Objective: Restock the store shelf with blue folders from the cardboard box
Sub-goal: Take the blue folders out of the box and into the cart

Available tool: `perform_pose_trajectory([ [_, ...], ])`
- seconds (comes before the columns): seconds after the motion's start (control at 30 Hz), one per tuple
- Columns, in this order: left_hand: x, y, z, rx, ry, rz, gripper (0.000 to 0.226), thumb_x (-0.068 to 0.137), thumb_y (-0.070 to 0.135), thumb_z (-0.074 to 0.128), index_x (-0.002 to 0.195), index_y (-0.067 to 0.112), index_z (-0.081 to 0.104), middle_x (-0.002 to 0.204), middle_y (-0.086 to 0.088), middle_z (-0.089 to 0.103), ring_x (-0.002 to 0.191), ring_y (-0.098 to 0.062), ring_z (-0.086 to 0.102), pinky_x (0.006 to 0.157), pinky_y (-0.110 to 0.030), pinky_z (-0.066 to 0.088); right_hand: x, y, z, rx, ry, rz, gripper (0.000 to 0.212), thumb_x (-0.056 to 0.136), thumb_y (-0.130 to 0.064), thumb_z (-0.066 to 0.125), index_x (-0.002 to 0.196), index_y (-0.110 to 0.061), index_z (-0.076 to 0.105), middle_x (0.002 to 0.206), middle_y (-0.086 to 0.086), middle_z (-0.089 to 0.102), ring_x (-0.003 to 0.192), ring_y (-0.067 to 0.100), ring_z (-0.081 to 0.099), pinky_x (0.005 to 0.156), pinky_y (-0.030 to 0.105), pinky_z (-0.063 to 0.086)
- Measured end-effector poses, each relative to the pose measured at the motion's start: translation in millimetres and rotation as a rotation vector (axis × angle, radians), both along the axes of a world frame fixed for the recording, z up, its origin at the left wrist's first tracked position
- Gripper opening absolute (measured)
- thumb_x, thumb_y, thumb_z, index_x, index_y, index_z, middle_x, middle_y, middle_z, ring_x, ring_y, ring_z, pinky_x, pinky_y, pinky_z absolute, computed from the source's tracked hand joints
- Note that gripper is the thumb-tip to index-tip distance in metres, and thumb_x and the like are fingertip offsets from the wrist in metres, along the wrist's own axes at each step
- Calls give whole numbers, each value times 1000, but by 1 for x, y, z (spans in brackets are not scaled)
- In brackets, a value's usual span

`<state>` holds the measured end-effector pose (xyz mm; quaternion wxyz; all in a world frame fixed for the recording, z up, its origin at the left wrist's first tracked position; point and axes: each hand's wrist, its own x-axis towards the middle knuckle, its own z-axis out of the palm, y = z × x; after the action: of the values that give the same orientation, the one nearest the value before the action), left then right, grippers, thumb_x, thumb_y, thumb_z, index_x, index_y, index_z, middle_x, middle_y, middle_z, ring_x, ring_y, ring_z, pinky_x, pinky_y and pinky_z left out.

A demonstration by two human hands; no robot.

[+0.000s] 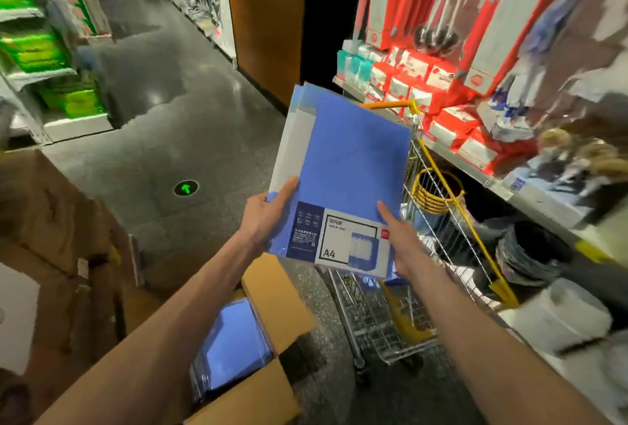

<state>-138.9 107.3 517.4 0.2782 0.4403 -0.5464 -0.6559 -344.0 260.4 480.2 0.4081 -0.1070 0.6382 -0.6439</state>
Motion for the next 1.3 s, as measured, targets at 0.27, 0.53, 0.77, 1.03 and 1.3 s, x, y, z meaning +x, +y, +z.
perform_pose_trajectory([
  [0.27, -138, 81, -15, 109, -130, -86, 54, 85, 62, 69, 89, 9, 70, 89, -6, 77, 75, -23, 76, 66, -33, 59, -111, 88, -13, -35, 40, -395, 32, 85, -45, 76, 88, -14, 71, 81, 0, 75, 78, 25, 72, 76, 41, 60],
  [0.53, -236, 104, -31, 44, -281, -194, 65, 75, 73, 67, 101, 14, 74, 103, -8, 77, 85, -25, 75, 82, -43, 60, -211, 126, -17, -58, -37, -379, 23, 89, -34, 74, 96, -12, 72, 90, 1, 77, 77, 19, 75, 65, 34, 60],
  [0.77, -259, 71, -62, 204, -224, -94, 80, 67, 80, 68, 117, 18, 72, 107, -6, 77, 96, -30, 75, 92, -51, 58, -233, 114, -59, 81, -119, -242, 72, 70, -54, 81, 112, 4, 68, 105, 22, 72, 95, 37, 73, 82, 63, 57],
  [1.03, -328, 25, -122, 71, -395, -1, 40, 96, 44, 65, 109, 6, 65, 98, -9, 67, 74, -19, 63, 54, -31, 46, -277, 59, -101, 587, 184, -54, 57, 98, -49, 55, 121, 3, 61, 124, 32, 55, 93, 32, 60, 88, 43, 50],
  [1.3, -420, -36, -199, 40, -497, 12, 48, 98, 37, 62, 125, -2, 57, 118, -19, 65, 109, -34, 63, 78, -37, 45, -327, -8, -147, 999, 538, 195, 55, 92, -37, 55, 137, -6, 46, 136, 18, 54, 124, 36, 53, 99, 44, 45],
])
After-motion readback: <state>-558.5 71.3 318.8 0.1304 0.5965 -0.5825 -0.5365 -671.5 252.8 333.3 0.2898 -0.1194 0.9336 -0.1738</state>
